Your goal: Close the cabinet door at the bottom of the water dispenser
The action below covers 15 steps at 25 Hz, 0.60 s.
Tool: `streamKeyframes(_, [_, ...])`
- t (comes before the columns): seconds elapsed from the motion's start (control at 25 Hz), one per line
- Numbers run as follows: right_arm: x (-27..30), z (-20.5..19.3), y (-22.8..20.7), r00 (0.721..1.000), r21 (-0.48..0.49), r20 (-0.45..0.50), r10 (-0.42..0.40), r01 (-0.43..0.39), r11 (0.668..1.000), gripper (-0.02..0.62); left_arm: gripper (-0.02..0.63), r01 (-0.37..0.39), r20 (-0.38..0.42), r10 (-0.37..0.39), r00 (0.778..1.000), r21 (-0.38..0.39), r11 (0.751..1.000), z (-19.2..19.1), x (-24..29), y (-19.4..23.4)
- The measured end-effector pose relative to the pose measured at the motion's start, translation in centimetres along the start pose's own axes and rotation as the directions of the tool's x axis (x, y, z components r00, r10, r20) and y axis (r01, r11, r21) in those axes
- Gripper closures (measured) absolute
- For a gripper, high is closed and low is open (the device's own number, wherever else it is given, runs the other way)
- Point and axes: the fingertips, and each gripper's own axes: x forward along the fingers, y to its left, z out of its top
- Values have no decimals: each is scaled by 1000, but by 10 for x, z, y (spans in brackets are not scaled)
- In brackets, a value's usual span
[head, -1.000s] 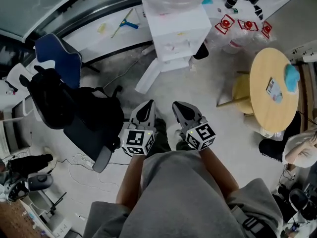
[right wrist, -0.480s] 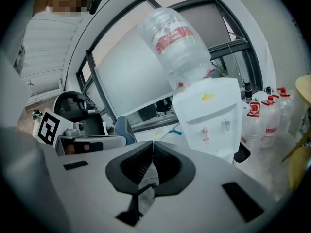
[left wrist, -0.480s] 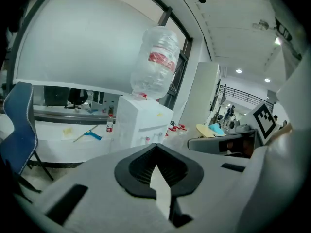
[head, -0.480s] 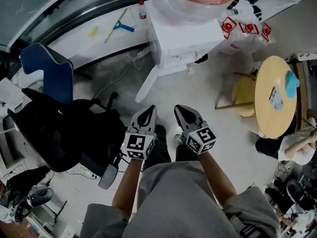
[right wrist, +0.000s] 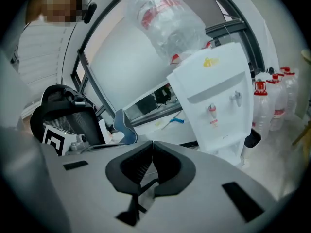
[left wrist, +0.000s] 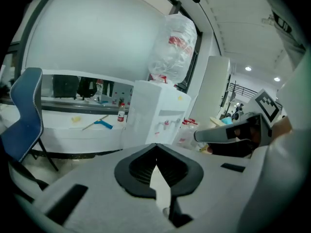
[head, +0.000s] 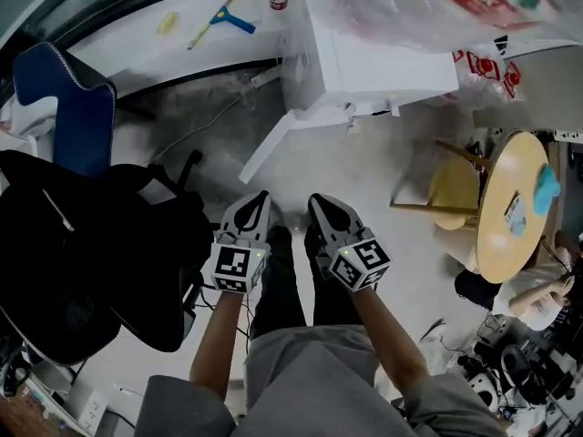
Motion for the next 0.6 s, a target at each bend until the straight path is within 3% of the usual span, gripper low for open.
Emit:
streamKeyframes(0.2, [21, -16, -15, 1000, 23, -14, 20, -20, 1000, 584, 600, -53, 0, 53, 999, 3, 999, -24, 17, 24])
streamKeyframes(0.6, [65, -37, -63, 1000, 17, -5, 22, -22, 1000, 584, 600, -68, 14, 67, 998, 63, 996, -67, 77, 64])
